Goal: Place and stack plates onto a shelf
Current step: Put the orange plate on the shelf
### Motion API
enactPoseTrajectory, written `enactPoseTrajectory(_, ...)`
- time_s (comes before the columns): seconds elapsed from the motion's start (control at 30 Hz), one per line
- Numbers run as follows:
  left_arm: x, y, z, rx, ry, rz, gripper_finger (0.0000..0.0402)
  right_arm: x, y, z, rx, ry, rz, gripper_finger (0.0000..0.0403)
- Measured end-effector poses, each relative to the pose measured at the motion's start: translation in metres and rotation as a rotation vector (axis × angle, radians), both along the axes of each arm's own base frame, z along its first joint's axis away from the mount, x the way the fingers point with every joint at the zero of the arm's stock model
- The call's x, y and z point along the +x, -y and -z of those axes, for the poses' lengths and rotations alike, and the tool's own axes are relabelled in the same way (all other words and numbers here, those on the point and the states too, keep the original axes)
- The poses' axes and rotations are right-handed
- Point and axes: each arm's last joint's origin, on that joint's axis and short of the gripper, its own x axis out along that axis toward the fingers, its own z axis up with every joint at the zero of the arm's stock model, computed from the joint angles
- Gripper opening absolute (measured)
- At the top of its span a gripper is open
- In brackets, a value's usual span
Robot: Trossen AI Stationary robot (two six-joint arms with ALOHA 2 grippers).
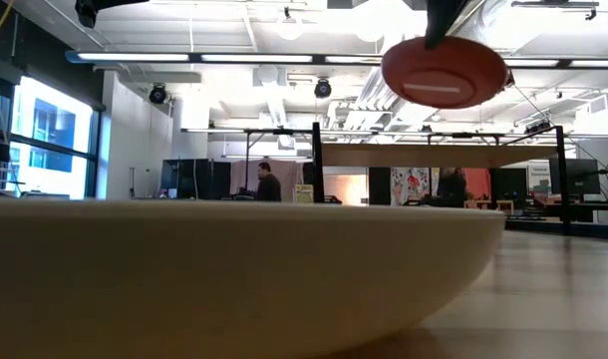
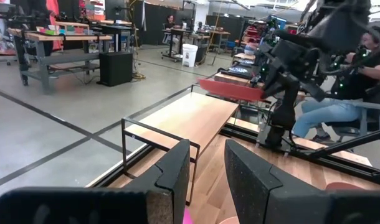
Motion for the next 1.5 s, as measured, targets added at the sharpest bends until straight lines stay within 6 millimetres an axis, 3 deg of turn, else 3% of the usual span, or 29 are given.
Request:
enactPoseTrajectory(1.0,-0.001,-0.002,0.000,0.029,-0.012,-0.085,0.0090,-0.016,0.103,-0.001,-0.113,-0.143,0.184,0.0000)
enactPoseTrajectory(1.27,-0.002,-0.004,-0.004,0.085,-0.009,-0.149,0.0090,-0.020,0.121,0.000,-0.067,-0.128,0.194,0.0000)
enactPoseTrajectory(1.5,-0.004,-0.006,-0.009,0.142,-0.002,-0.253,0.0090,-0.021,0.130,0.002,-0.031,-0.186,0.075,0.0000)
